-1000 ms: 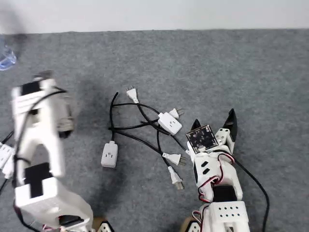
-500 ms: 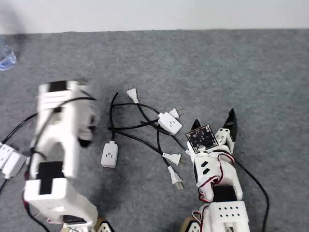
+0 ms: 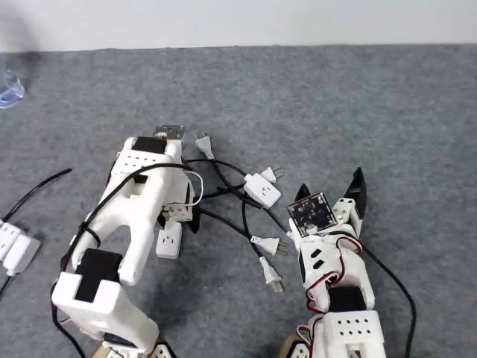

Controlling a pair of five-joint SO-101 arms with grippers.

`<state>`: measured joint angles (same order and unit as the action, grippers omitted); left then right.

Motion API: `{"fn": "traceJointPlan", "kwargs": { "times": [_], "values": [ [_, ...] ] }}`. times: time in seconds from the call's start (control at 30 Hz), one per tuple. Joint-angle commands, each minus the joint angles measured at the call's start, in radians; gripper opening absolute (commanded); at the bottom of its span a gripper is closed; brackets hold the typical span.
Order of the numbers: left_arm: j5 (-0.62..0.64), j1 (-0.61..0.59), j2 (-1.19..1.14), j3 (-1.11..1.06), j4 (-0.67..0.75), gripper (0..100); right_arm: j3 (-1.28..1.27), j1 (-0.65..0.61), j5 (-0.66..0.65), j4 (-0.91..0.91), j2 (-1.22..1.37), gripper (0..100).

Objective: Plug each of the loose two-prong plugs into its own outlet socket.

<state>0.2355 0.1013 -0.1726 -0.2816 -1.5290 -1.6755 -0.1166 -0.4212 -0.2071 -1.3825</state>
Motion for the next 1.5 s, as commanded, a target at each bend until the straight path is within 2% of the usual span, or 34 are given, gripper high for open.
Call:
{"fn": "traceJointPlan", "kwargs": {
  "times": [0.0,0.33,0.67,0.83,0.93,1.07,1.2,1.37,1.47],
  "values": [
    [0.009,0.002,0.008,-0.019,0.008,24,-0.014,-0.018,0.003,-0.001,0.004,37.2],
    [0.005,-0.061,0.008,-0.183,0.224,24,-0.014,-0.018,0.003,-0.001,0.004,37.2],
    [-0.008,-0.061,0.008,-0.231,0.235,24,-0.014,-0.018,0.003,-0.002,0.004,37.2],
    [-0.133,-0.064,0.011,-0.275,0.232,24,-0.014,-0.018,0.003,-0.002,0.004,37.2],
    [-0.140,-0.064,0.017,-0.283,0.233,18,-0.014,-0.018,0.003,-0.002,0.004,37.2],
    [-0.141,-0.064,0.017,-0.280,0.233,0,-0.014,-0.018,0.003,-0.002,0.004,37.2],
    [-0.143,-0.077,0.018,-0.265,0.230,1,-0.014,-0.018,0.003,-0.002,0.004,37.2],
    [-0.153,-0.245,0.018,-0.027,0.051,1,-0.014,-0.018,0.003,-0.002,0.004,37.2],
    [-0.242,-0.391,0.017,0.170,-0.110,1,-0.014,-0.018,0.003,-0.002,0.004,37.2]
  ]
}}
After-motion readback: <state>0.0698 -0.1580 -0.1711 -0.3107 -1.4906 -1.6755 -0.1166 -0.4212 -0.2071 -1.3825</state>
